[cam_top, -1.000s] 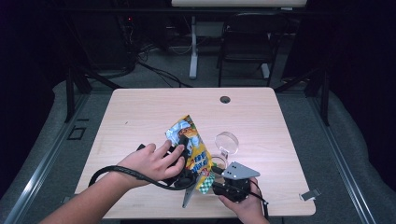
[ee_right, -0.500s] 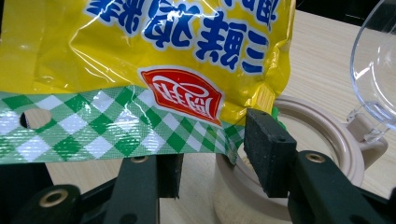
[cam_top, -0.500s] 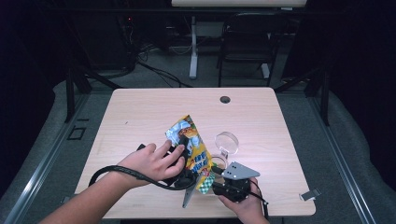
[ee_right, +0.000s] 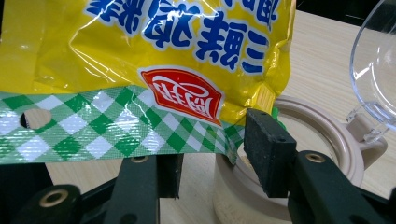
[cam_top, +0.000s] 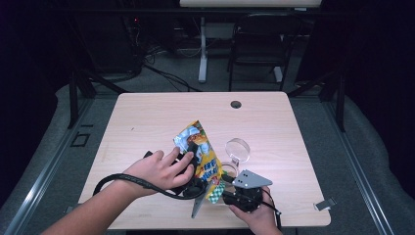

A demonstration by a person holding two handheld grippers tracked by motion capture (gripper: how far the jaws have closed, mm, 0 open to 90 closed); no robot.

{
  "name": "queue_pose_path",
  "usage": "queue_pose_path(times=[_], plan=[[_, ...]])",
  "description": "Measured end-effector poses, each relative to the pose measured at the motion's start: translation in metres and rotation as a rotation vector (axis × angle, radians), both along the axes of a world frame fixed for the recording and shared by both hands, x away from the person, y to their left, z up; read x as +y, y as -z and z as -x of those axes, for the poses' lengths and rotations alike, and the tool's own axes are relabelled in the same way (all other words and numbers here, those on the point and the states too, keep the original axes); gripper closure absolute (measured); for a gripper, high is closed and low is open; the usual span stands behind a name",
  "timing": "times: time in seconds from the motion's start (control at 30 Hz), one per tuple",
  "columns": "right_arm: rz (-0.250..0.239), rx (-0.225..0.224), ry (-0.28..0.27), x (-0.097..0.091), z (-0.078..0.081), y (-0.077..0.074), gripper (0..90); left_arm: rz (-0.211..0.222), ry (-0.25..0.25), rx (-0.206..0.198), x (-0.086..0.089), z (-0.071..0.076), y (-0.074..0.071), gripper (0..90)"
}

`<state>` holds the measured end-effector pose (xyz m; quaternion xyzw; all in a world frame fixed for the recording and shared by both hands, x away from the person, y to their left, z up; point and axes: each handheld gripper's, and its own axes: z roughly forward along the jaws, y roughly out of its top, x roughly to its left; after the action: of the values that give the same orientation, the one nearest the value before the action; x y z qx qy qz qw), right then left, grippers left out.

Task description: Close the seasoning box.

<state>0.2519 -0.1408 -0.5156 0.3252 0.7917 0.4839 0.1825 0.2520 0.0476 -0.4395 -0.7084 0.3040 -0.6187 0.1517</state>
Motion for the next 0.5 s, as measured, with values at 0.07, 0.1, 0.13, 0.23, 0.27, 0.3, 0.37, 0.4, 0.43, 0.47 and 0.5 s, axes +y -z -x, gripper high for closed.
queue_pose_path(times=[0.07, 0.1, 0.13, 0.23, 0.27, 0.3, 0.37, 0.4, 0.43, 0.47, 0.5], plan=[[-0.001, 0.000, 0.000, 0.0000, -0.0001, 0.0000, 58.1, 0.001, 0.000, 0.000, 0.0001, 0.0000, 0.0000, 80.0], [-0.001, 0.000, 0.000, 0.0000, 0.0000, 0.0000, 58.1, -0.001, -0.002, -0.001, 0.0001, 0.0002, -0.0001, 80.0], [0.001, 0.000, 0.000, 0.0000, 0.0001, 0.0000, 58.1, -0.001, -0.002, 0.000, 0.0001, 0.0002, -0.0002, 80.0], [0.000, 0.000, 0.000, 0.0000, 0.0000, -0.0001, 58.0, -0.001, -0.002, 0.000, -0.0001, 0.0002, -0.0003, 80.0], [0.000, 0.000, 0.000, 0.0000, 0.0000, -0.0001, 58.1, -0.001, -0.001, 0.000, 0.0000, 0.0003, -0.0002, 80.0], [0.000, 0.000, 0.000, 0.0000, 0.0000, 0.0000, 58.0, -0.002, -0.002, 0.000, -0.0001, 0.0003, -0.0003, 80.0], [0.000, 0.000, 0.000, 0.0000, 0.0000, 0.0000, 58.0, -0.001, -0.001, 0.002, -0.0002, 0.0001, -0.0004, 80.0], [0.000, 0.000, 0.000, 0.0000, 0.0000, 0.0000, 58.1, -0.001, -0.001, 0.002, -0.0003, 0.0001, -0.0005, 80.0], [-0.001, 0.000, 0.000, 0.0000, 0.0000, 0.0000, 58.1, -0.004, -0.001, 0.001, -0.0003, 0.0003, -0.0006, 80.0], [-0.001, 0.000, 0.000, -0.0001, 0.0000, 0.0000, 58.1, -0.004, -0.002, 0.001, -0.0004, 0.0003, -0.0007, 80.0], [0.000, 0.000, 0.000, -0.0001, 0.0000, 0.0000, 58.1, -0.002, 0.000, 0.001, -0.0004, 0.0002, -0.0006, 80.0]])
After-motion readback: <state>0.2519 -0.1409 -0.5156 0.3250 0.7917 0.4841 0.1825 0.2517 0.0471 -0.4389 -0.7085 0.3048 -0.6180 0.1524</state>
